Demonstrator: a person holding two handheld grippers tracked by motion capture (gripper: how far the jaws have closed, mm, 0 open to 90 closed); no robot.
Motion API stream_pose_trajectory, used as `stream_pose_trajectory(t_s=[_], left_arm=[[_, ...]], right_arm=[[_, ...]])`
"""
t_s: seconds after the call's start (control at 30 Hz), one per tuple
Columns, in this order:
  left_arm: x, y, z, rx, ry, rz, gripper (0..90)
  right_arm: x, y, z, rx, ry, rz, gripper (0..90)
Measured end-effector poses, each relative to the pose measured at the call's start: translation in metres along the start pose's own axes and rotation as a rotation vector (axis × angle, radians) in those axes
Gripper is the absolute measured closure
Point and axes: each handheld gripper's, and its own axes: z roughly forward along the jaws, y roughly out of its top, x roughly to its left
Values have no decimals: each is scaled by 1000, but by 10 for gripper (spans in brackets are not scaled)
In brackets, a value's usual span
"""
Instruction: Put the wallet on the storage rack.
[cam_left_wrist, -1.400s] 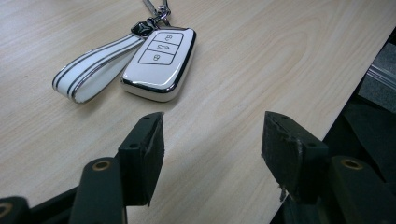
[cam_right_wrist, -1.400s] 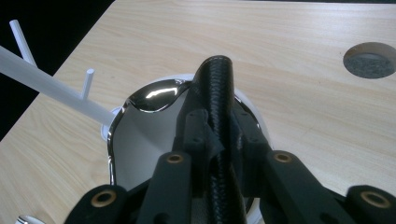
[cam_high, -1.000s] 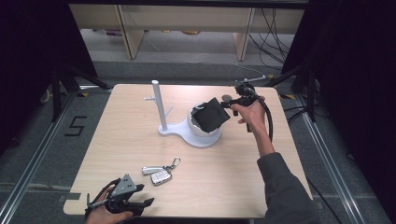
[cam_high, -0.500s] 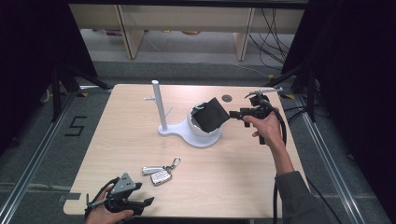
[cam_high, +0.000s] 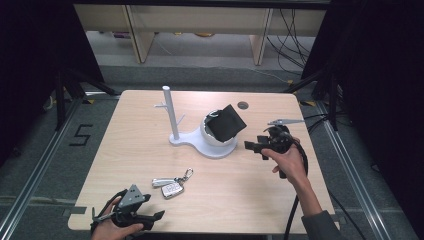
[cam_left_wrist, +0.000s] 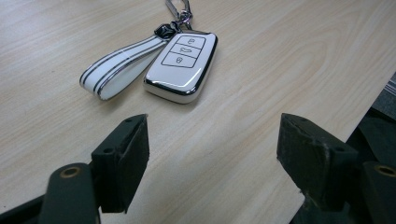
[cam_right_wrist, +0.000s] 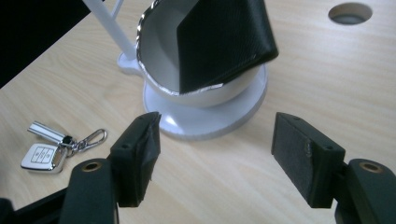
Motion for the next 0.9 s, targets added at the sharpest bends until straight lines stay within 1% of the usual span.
stream_pose_trajectory(t_s=[0.03,0.07,0.1,0.13,0.17,0.2,0.23,0.27,0.3,0.33,0.4,0.47,0.5,0.53,0.6,0.63,0.67,0.73,0.77,0.8,0.83,0.87,0.9], left_arm=[[0,0,0,2,3,-5,252],[0,0,0,1,6,-6,252],[0,0,0,-3,8,-10,252],[0,1,0,3,10,-4,252],[1,1,1,-4,7,-8,252],[1,1,0,0,11,-9,252],[1,2,1,-1,12,-11,252],[1,2,1,0,11,-4,252],[2,2,2,6,11,-2,252],[2,2,3,4,8,-8,252],[2,2,3,8,12,-9,252],[1,1,3,4,11,-10,252],[1,1,2,14,10,0,252],[1,1,1,18,10,9,252],[1,1,2,14,18,2,252],[1,1,2,14,17,0,251],[1,1,2,13,16,0,251],[1,1,2,4,8,-7,250],[2,2,2,7,7,-6,249],[3,2,2,9,7,-7,248],[3,2,2,5,4,-9,248],[3,2,2,3,2,-16,248],[4,2,2,2,4,-15,247]], right_arm=[[1,-5,1,5,8,7,331],[2,-10,3,25,21,14,321],[-1,-14,4,41,30,-17,317],[-1,-17,4,44,23,-9,318],[-1,-21,4,44,14,-2,316],[0,-24,5,43,19,0,310],[0,-27,6,54,27,9,310],[3,-31,5,55,42,54,310],[2,-33,5,58,37,33,310],[0,-35,6,50,44,8,310],[0,-36,7,52,39,7,308],[1,-42,8,49,49,11,307],[2,-44,7,54,44,16,306],[3,-46,8,48,44,5,303],[6,-49,7,49,51,4,296],[8,-52,8,35,44,0,295],[10,-54,9,37,41,-2,291],[14,-60,12,54,48,-15,275],[16,-62,14,60,53,-28,268],[18,-64,15,78,49,-31,262],[20,-66,17,80,56,-53,256],[22,-69,18,90,45,-57,250],[24,-71,19,105,48,-47,245]])
